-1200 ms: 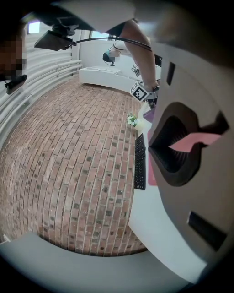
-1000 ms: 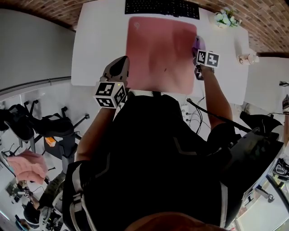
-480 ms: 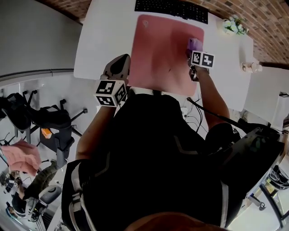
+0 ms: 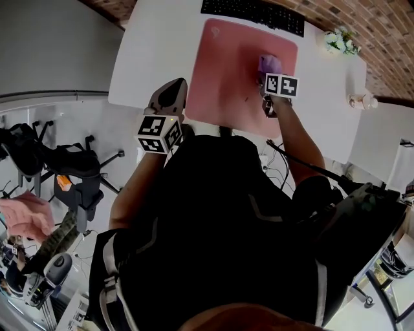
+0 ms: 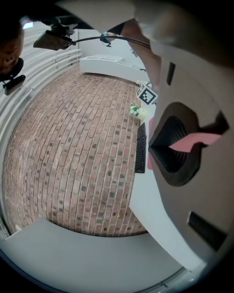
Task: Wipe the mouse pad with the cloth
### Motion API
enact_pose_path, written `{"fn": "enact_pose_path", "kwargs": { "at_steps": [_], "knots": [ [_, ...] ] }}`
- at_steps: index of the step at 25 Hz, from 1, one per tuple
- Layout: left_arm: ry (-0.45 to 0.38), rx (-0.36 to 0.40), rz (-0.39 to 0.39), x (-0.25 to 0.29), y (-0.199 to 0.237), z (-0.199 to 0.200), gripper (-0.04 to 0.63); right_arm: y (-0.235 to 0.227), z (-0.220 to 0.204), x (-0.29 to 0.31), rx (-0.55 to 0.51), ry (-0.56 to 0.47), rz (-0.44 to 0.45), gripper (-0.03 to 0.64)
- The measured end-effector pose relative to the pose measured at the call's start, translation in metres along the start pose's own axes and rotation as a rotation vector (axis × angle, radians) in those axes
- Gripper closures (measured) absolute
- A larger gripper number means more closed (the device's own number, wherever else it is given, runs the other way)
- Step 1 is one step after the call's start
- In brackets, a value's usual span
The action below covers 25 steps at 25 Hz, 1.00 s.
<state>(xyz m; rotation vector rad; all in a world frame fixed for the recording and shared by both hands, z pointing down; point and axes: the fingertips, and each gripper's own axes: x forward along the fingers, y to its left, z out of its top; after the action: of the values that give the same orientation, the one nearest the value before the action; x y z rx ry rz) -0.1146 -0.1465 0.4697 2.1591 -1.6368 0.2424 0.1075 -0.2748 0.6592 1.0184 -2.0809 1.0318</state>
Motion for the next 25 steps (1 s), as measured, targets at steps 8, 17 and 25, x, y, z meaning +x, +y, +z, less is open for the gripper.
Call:
{"fn": "enact_pose_path", "kwargs": {
  "at_steps": [8,17,25],
  "knots": [
    [-0.005,-0.007,0.052,-0.015,0.007,-0.004,0.591,0.041,0.006,0.021,-0.040,0.020,0.080,0.563],
    [-0.011,-0.028,0.124,-0.033,0.018,-0.007,0.591,0.078,0.013,0.042,-0.074,0.046,0.151,0.563],
    [-0.021,-0.033,0.165,-0.041,0.025,-0.006,0.591,0.101,0.018,0.056,-0.080,0.069,0.187,0.563]
  ]
}}
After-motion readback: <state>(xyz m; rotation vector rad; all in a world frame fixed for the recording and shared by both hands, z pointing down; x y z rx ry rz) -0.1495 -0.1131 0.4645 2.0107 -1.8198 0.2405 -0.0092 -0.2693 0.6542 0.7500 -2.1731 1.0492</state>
